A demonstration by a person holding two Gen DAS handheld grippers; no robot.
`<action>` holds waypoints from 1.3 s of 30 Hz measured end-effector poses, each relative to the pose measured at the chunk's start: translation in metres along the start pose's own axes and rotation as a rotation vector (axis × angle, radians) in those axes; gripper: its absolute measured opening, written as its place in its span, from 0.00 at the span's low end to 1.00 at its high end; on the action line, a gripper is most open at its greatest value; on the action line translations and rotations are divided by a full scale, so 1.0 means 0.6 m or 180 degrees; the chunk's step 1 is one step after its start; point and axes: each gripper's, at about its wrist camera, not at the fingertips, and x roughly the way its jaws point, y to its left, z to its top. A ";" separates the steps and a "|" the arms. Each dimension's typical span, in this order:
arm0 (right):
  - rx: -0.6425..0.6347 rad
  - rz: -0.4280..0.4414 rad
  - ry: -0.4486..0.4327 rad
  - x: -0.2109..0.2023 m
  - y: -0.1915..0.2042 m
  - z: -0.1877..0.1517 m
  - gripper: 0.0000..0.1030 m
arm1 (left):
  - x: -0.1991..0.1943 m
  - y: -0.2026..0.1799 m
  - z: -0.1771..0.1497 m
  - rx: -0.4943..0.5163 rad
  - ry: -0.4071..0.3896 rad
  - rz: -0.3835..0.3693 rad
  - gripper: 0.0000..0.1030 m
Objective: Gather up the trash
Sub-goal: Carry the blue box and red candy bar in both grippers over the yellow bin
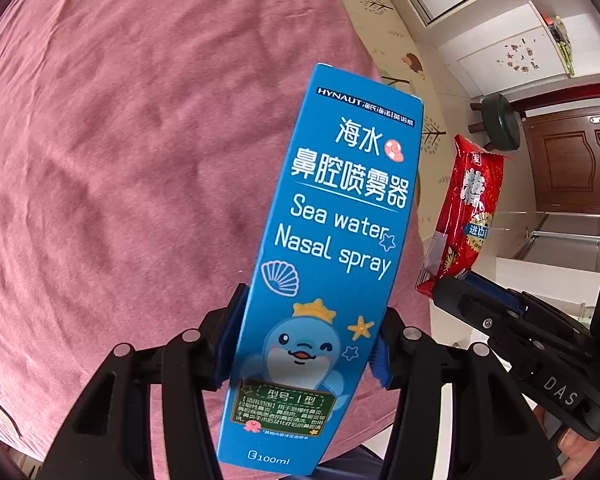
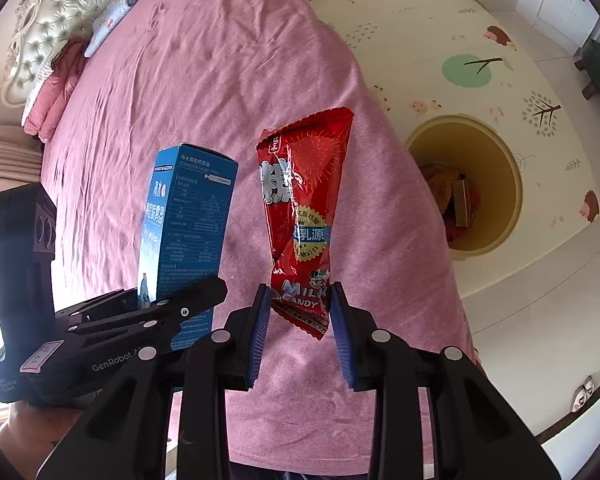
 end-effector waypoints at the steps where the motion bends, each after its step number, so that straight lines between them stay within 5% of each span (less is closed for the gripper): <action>1: 0.0025 -0.0001 -0.0007 -0.004 -0.012 0.004 0.29 | 0.006 -0.013 0.006 0.0024 0.0011 0.0001 0.51; 16: 0.0554 -0.0023 -0.0193 -0.048 -0.201 0.062 0.29 | 0.084 -0.181 0.085 0.0288 0.0177 -0.0038 0.51; 34: 0.0838 -0.0150 -0.0280 -0.070 -0.321 0.102 0.29 | 0.162 -0.331 0.160 0.0534 0.0371 -0.0115 0.51; 37: 0.0909 -0.0171 -0.0309 -0.075 -0.334 0.104 0.30 | 0.170 -0.341 0.171 0.0510 0.0415 -0.0135 0.51; 39: 0.0969 -0.0186 -0.0308 -0.078 -0.346 0.107 0.43 | 0.172 -0.351 0.176 0.0551 0.0402 -0.0048 0.63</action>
